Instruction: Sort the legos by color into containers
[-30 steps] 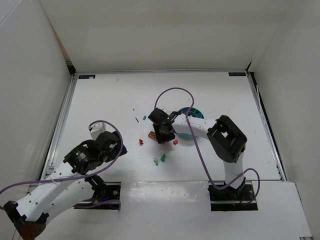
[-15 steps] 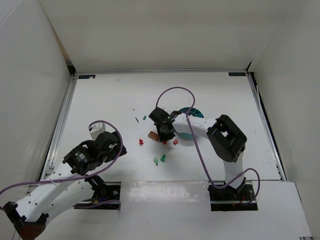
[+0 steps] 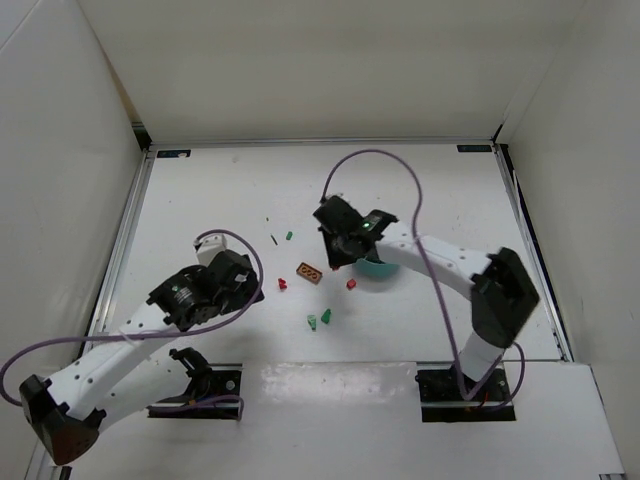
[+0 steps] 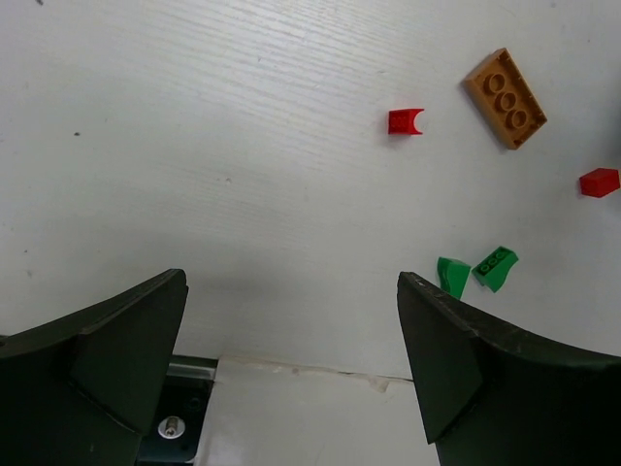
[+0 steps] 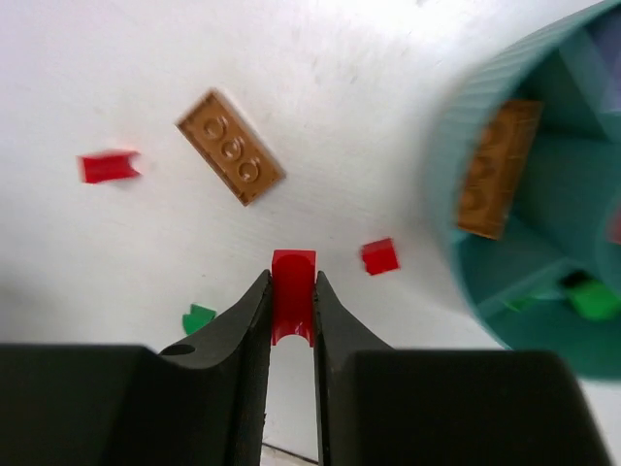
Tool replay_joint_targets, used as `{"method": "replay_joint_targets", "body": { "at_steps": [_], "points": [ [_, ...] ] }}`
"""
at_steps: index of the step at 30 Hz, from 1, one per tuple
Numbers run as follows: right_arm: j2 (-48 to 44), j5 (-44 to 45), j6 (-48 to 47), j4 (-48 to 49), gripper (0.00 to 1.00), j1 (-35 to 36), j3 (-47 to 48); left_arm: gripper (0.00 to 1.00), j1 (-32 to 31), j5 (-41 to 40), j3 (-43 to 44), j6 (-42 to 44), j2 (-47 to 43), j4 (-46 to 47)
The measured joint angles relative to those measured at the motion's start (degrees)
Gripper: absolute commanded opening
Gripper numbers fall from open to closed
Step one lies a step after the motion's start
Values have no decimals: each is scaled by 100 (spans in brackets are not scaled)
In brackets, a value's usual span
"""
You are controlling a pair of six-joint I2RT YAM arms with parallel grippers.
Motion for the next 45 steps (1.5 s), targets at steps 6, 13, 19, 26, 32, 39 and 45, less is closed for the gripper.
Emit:
{"method": "replay_joint_targets", "body": {
  "at_steps": [6,13,19,26,32,39,45],
  "points": [
    [-1167,199,-308,-162,12,-776,184,100,35,44,293,323,846,553],
    [-1215,140,-649,-181,15,-1790,175,100,409,516,632,824,1941,1222],
    [-1012,114,-728,-216,24,-1945,175,100,734,1073,861,1158,2732,1596],
    [-975,125,-693,-227,50,-1921,168,98,798,1311,966,1226,3165,1812],
    [-981,181,-710,-264,52,-1906,168,90,820,1360,975,1239,3410,1967],
    [-1263,199,-710,-374,52,-1926,155,82,859,1408,1023,1298,3901,2138],
    [-1670,162,-671,-389,52,-2111,-17,63,874,1604,1104,1351,4441,2234]
  ]
}}
